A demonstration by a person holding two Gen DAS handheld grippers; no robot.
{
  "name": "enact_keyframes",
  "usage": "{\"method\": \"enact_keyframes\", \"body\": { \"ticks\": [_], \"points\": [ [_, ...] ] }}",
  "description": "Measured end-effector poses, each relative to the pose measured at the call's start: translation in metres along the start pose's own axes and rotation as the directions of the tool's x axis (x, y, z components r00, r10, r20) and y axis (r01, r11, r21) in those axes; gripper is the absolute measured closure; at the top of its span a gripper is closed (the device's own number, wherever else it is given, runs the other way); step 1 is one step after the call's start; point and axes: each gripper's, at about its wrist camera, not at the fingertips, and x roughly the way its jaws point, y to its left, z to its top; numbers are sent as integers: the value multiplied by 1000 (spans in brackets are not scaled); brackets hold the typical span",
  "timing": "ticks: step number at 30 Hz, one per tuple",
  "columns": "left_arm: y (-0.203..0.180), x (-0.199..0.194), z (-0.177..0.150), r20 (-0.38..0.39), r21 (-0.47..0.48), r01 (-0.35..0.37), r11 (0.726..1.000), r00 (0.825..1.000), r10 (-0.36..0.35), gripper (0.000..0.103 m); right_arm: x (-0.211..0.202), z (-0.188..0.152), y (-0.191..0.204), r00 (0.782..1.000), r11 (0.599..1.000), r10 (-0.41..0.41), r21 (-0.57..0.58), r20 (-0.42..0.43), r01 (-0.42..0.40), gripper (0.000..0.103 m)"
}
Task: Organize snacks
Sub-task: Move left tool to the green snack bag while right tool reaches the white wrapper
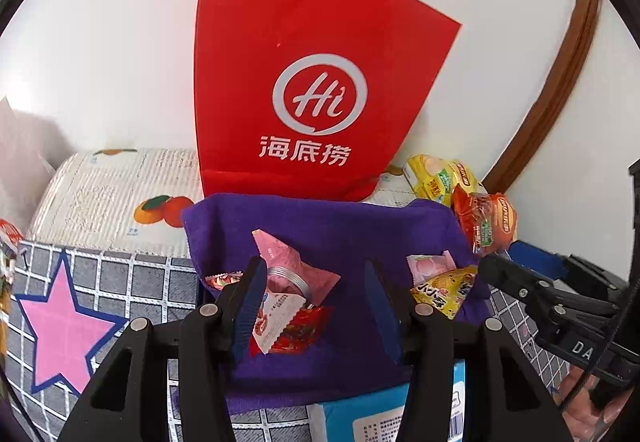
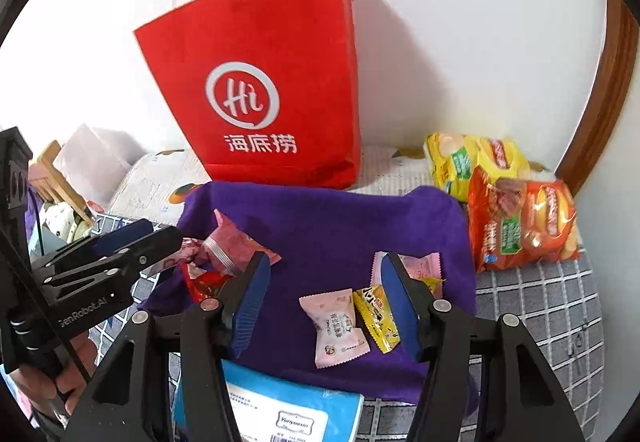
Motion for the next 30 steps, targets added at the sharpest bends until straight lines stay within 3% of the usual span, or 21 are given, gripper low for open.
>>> {"method": "enact_keyframes", "body": {
  "ticks": [5,10,17,20,24,30],
  "points": [
    [-4,-7,2,-11,-1,13,1000,1000,-13,45,-26,-17,-2,1000,1000,-4,-5,28,4,45],
    [-12,-14,1,-14,5,26,1000,1000,-26,45,-37,-49,-23,998,998,-56,26,-15,57,45],
    [-37,-39,-3,10,64,32,997,999,-32,45,-46,-114,-51,993,993,-58,97,-98,68,45],
    [-46,-55,-7,34,78,34,996,999,-37,41,-45,-141,-55,989,992,-41,116,-140,57,45],
    [-50,-65,-17,11,84,59,995,998,-60,41,-37,-185,-55,980,992,-18,119,-199,42,44],
    [-36,-90,-46,16,115,20,993,1000,-22,41,-18,-225,-39,971,1000,20,26,-237,-14,40]
  ]
}}
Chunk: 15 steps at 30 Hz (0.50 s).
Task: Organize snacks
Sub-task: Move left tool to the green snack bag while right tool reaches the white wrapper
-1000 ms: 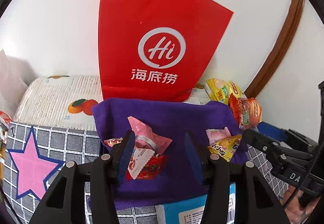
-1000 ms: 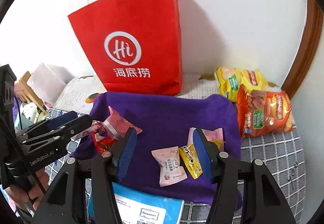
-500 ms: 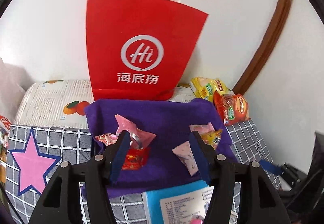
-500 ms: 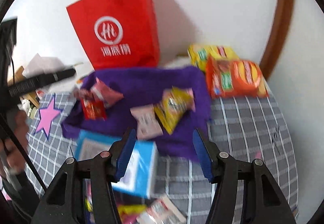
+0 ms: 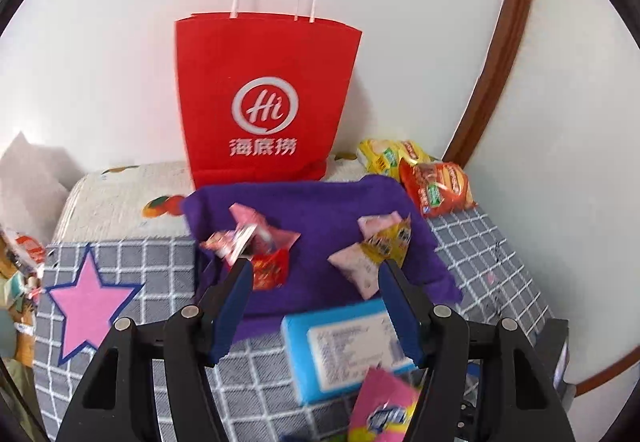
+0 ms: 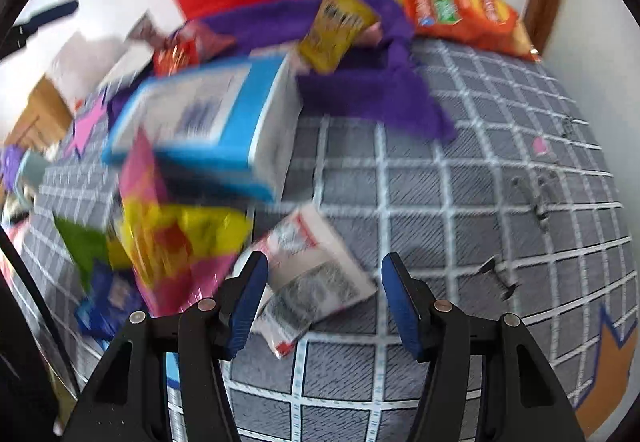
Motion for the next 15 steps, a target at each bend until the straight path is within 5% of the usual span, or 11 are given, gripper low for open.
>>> {"method": "enact_keyframes", "body": {
  "ticks": [9,12,14,15],
  "points": [
    [23,-23,-52,-37,4,-44,999,998,44,41,15,-11,19,998,992,-30,-123,50,36,15],
    [28,-30,-67,-48,-6,-41,999,998,41,41,11,-14,19,997,990,-22,-138,71,32,22],
    [30,-33,-76,-56,-8,-48,999,997,48,41,6,-18,17,997,991,-28,-130,74,37,36],
    [31,-34,-80,-61,-12,-51,999,997,51,40,1,-21,16,997,992,-30,-121,78,39,57]
  ]
}}
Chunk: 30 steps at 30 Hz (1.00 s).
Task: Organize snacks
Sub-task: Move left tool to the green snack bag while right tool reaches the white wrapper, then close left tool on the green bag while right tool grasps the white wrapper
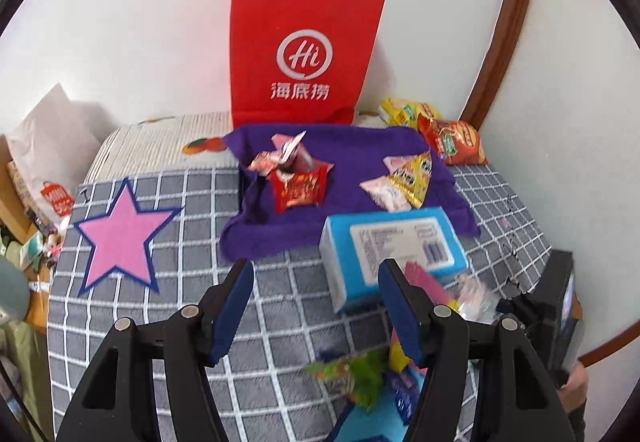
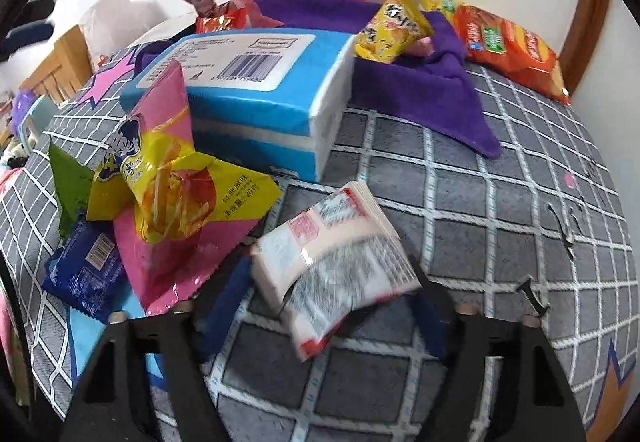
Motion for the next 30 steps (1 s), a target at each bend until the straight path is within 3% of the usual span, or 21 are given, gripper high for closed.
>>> {"method": "enact_keyframes", "body": {
  "ticks": [1,11,20,24,30],
  "points": [
    [0,0,-4,-5,-3,0,1000,1000,0,41,-2,-2,-2,1000,1000,-4,12,-3,4,69],
    [-8,14,-47,-86,-13,37,999,996,-38,40,-18,-29,-5,998,993,-20,117,63,12,69],
    [-23,57,-78,-191,-30,77,997,978,-81,40,-24,-46,-8,990,980,-5,198,144,-24,70],
    [-24,76,-89,-215,-55,51,997,975,-62,41,-22,-48,-8,986,977,-17,214,168,-20,72],
    [-16,83,-95,-202,-105,92,990,973,-112,47,-23,-49,-9,983,973,-35,231,178,-7,79]
  ]
}}
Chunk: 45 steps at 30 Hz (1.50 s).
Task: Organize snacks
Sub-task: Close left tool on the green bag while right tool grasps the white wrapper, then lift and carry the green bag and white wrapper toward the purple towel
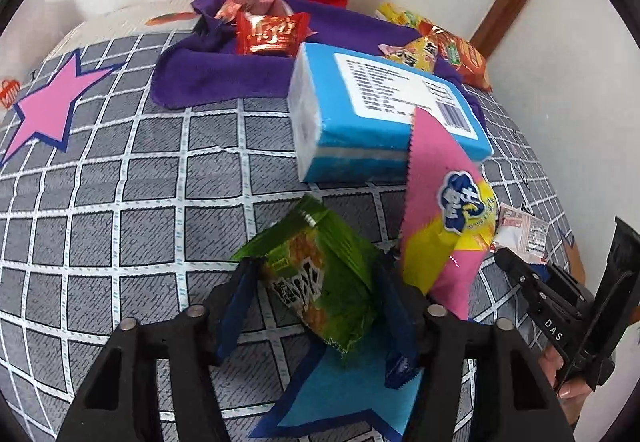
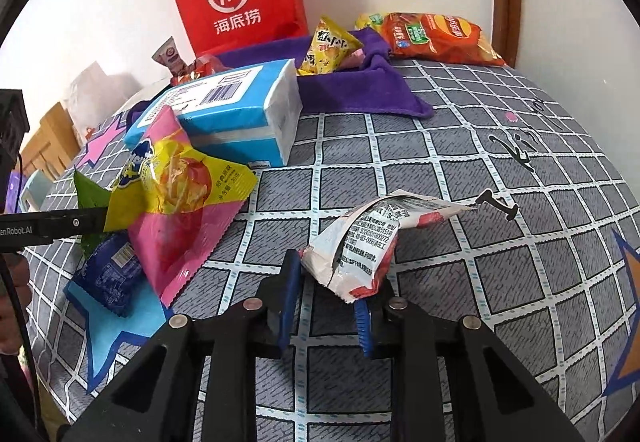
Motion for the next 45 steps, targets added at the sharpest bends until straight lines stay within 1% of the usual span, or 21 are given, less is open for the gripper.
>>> {"method": "enact_keyframes", "body": {
  "ticks": [1,4,6,8,10,12,15,17,18,19,21,23,25,29,32,39,45],
  "points": [
    [2,-1,0,-3,-7,12,1000,1000,-12,53,0,0,-1,1000,1000,2,3,2,-2,80],
    [8,-7,1,3,-23,13,1000,1000,-13,58,-1,0,-4,1000,1000,18,17,7,-18,81],
    [11,-11,1,7,-24,10,1000,1000,-10,59,-1,0,-6,999,999,34,29,2,-34,80],
    [14,-15,3,6,-27,-1,1000,1000,1,60,-2,2,-10,996,995,92,50,-7,-91,71],
    [18,-20,2,4,-25,-23,999,1000,23,60,-2,5,-14,993,989,116,90,-15,-114,55],
    [23,-24,2,0,-25,-31,999,1000,31,60,-3,9,-19,996,987,89,137,-16,-86,51],
    [27,-30,2,-5,-21,-32,999,999,32,60,0,15,-30,998,976,65,207,-16,-60,50],
    [28,-34,1,0,-21,-35,999,999,35,60,5,19,-37,998,964,64,262,-22,-56,53],
    [28,-35,1,3,-21,-35,999,999,35,60,6,21,-40,998,958,53,283,-28,-43,66],
    [29,-38,1,7,-21,-35,999,999,35,60,8,22,-41,998,955,49,293,-35,-37,83],
    [30,-45,1,21,-20,-38,999,999,39,60,8,24,-42,998,953,61,299,-34,-48,84],
    [30,-50,1,30,-21,-40,999,999,41,61,5,27,-38,999,962,35,270,-31,-25,85],
    [31,-57,3,41,-22,-42,999,998,43,61,-1,31,-35,1000,968,24,251,-15,-20,85],
    [31,-69,10,63,-26,-41,999,997,42,61,-19,40,-30,999,967,41,251,26,-46,85],
    [28,-77,17,85,-23,-38,999,996,40,61,-34,50,-24,998,972,41,227,51,-52,85],
    [17,-95,45,141,-9,-32,999,989,33,61,-64,86,-8,992,982,64,172,110,-82,85],
    [9,-103,72,171,-2,-22,1000,985,22,61,-73,114,6,988,990,72,113,134,-88,85]
  ]
}}
